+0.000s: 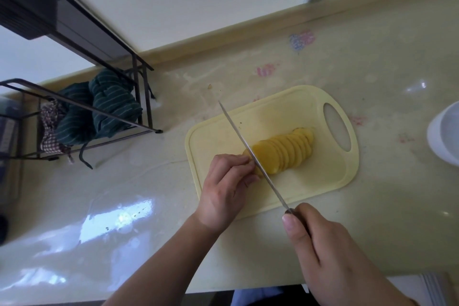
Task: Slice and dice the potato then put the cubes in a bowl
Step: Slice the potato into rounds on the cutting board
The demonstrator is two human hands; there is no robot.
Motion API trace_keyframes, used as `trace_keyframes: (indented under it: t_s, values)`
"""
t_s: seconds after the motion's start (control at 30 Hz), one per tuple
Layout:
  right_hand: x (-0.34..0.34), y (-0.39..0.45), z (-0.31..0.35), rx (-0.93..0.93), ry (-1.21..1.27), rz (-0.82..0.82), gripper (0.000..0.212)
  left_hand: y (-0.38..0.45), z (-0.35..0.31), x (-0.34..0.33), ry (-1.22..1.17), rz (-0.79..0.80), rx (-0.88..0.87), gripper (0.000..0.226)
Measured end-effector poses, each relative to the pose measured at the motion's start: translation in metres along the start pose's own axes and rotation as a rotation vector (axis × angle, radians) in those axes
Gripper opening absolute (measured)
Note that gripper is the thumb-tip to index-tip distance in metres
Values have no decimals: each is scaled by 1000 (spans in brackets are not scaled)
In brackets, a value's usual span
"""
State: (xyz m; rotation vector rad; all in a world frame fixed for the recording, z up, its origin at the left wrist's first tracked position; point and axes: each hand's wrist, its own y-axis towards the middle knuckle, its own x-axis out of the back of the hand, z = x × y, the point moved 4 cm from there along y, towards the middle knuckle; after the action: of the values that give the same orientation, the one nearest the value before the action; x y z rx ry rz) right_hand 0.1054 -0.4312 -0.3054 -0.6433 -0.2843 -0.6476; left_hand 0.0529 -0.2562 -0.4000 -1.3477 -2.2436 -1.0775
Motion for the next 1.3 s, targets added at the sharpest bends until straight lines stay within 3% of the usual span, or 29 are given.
trace_keyframes:
  t_s: [0.37, 0.77, 1.13, 1.3]
  values:
    - [-5, 18, 0, -30, 36, 32, 43, 0, 3, 0, -30, -19, 10, 14]
    - [-38, 51, -21, -22, 36, -44, 39, -4, 1, 1, -34, -20, 5, 15]
    - [-14, 45, -16, 22, 235, 19, 34, -13, 5, 0, -62, -18, 54, 24]
    - [-9, 31, -6, 27, 203, -5, 42, -20, 5, -2, -21, -49, 124, 26]
